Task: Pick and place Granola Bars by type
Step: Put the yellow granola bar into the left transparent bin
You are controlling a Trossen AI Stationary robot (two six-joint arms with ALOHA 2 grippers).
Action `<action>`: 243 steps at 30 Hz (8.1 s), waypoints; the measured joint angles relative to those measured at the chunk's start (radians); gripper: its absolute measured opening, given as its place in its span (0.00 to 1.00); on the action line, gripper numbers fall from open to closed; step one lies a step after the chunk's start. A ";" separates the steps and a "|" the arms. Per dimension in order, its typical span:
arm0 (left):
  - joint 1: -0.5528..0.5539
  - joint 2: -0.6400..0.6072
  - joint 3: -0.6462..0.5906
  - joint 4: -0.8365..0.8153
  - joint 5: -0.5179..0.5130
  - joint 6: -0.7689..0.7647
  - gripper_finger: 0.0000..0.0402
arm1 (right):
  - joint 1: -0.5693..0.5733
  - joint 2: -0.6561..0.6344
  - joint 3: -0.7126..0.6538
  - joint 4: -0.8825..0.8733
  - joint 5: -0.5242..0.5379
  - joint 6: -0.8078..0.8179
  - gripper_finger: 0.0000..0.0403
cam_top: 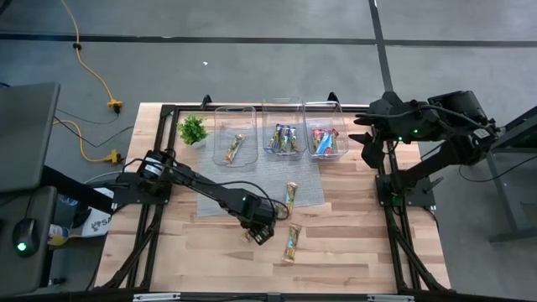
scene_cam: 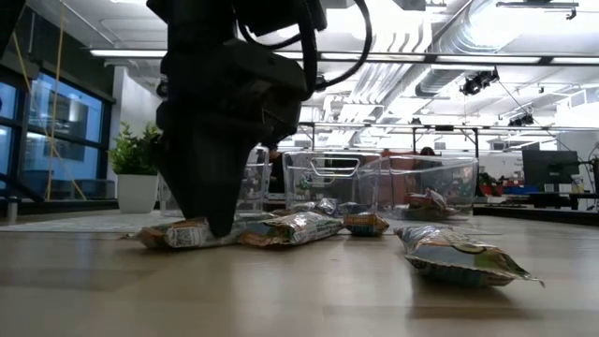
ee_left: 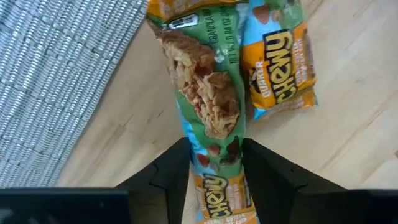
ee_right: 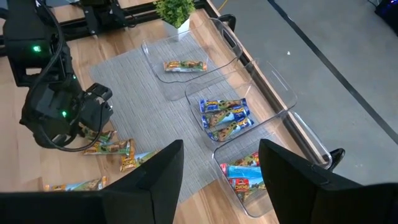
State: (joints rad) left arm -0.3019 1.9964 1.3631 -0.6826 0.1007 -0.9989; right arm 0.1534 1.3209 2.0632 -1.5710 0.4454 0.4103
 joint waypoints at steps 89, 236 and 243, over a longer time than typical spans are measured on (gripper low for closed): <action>0.141 -0.218 0.035 -0.077 -0.147 -0.073 0.55 | 0.000 0.000 0.000 0.003 0.023 -0.007 0.48; 0.743 -0.212 0.215 -0.433 -0.177 0.429 0.52 | 0.000 0.042 0.000 0.000 -0.019 -0.014 0.48; 0.623 -0.227 0.217 -0.334 -0.136 0.343 0.54 | 0.000 0.042 0.000 0.000 -0.018 -0.008 0.48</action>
State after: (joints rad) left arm 0.3212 1.7695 1.5798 -1.0169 -0.0357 -0.6563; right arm 0.1534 1.3632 2.0632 -1.5711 0.4278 0.4026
